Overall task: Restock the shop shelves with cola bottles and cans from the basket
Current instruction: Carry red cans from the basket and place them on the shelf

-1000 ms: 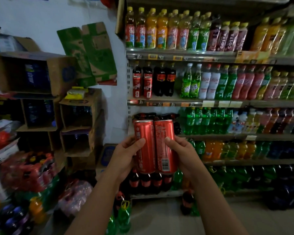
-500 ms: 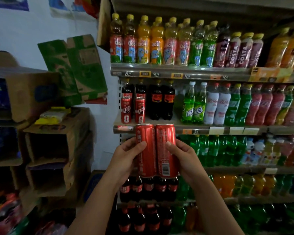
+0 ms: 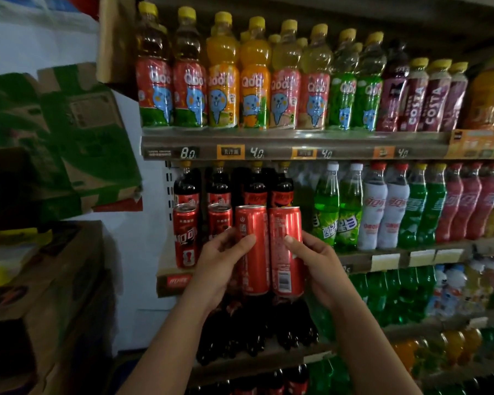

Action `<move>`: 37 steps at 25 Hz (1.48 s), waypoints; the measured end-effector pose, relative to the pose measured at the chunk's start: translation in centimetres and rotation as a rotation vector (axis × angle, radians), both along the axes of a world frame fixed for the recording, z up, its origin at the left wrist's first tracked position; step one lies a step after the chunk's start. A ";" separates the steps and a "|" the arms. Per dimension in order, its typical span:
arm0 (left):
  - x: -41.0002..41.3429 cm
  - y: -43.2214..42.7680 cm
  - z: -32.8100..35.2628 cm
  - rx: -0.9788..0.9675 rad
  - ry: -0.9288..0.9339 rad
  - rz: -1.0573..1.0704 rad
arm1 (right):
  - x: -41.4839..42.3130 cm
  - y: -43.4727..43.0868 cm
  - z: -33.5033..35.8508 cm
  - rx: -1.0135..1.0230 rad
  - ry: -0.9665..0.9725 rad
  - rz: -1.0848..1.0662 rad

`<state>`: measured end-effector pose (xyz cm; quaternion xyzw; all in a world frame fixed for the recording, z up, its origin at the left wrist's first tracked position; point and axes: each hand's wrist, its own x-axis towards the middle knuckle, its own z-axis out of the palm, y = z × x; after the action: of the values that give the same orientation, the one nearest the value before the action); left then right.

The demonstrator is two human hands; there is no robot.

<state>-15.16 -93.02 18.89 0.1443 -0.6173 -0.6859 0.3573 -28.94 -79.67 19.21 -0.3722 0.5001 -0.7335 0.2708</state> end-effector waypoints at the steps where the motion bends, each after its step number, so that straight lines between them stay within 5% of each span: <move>1: -1.1 -0.6 0.3 -0.005 0.001 0.001 | -1.0 -0.7 0.4 0.003 0.016 -0.019; 17: -10.9 -4.2 -0.1 -0.192 -0.039 0.214 | -12.0 -8.3 -0.6 0.009 0.160 0.005; 37: -14.2 -4.0 -4.1 -0.349 -0.107 0.550 | -11.3 -11.4 -4.8 0.055 0.415 -0.499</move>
<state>-29.39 -96.99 14.82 0.2779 -0.6813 -0.4392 0.5154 -40.25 -91.11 14.41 -0.3723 0.6400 -0.6720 -0.0153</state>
